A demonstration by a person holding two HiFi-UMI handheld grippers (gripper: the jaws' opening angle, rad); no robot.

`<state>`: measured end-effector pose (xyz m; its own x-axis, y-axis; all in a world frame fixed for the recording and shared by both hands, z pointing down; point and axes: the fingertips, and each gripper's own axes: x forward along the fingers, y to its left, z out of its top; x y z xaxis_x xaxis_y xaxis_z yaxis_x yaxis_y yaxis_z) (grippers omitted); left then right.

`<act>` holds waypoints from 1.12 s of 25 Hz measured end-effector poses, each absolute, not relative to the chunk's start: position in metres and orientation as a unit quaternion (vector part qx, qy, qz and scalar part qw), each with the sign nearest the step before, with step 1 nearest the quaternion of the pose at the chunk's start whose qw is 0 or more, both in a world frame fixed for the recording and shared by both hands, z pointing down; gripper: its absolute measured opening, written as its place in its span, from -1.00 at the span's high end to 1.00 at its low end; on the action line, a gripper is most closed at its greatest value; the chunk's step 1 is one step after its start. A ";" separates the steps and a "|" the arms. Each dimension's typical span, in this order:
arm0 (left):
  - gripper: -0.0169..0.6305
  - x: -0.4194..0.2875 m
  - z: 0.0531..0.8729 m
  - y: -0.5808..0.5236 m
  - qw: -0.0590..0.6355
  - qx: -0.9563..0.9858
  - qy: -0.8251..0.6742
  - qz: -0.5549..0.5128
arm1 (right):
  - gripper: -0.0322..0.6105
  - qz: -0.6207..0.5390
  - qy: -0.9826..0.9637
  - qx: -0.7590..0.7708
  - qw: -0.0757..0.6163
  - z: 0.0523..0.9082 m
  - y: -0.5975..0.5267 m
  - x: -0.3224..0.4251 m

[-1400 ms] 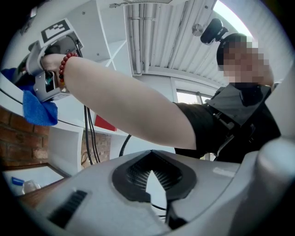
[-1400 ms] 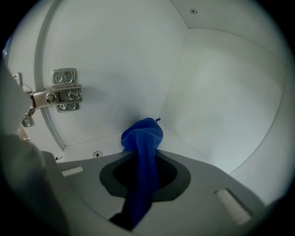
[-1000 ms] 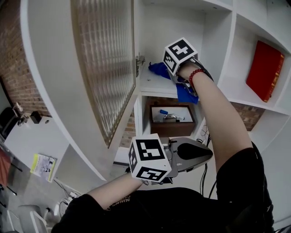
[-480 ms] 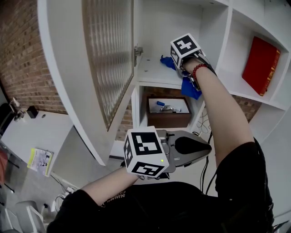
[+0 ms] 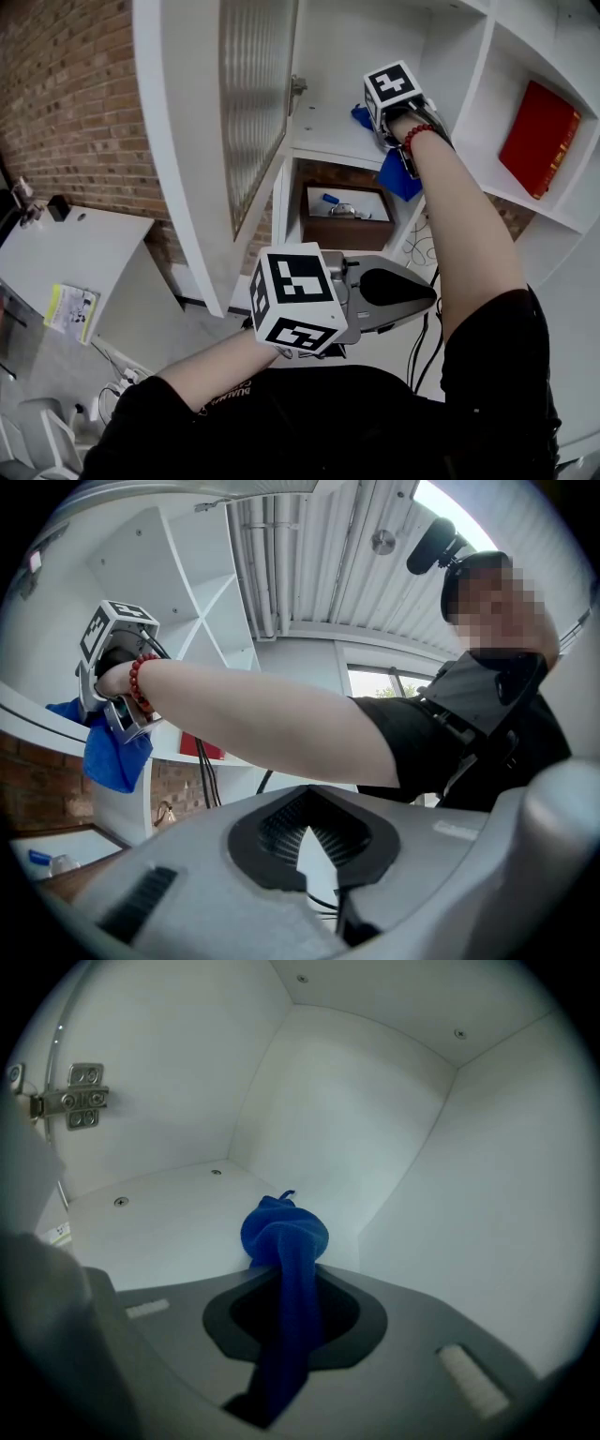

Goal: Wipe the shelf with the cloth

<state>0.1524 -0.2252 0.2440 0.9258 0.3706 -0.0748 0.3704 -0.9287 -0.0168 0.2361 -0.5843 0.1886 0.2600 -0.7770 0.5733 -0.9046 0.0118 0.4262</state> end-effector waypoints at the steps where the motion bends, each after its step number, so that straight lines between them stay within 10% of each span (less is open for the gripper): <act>1: 0.95 0.152 0.245 -0.225 0.001 -0.981 -0.188 0.038 | 0.74 0.097 -0.602 0.698 0.374 0.189 -0.583 0.237; 7: 0.95 0.150 0.241 -0.226 0.002 -0.982 -0.183 0.045 | 0.73 0.148 -0.618 0.685 0.356 0.187 -0.576 0.235; 13: 0.95 0.159 0.250 -0.220 0.009 -0.979 -0.199 0.035 | 0.72 0.118 -0.828 0.513 0.194 0.141 -0.572 0.127; 28: 0.95 0.160 0.260 -0.228 0.016 -0.985 -0.169 0.037 | 0.72 0.009 -0.804 0.465 0.371 0.192 -0.576 0.063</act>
<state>0.1603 -0.2285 0.2596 0.9399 0.3347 -0.0669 0.3324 -0.9421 -0.0435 0.0632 -0.5762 0.1922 -0.2928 -0.7407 0.6046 -0.7536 0.5680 0.3309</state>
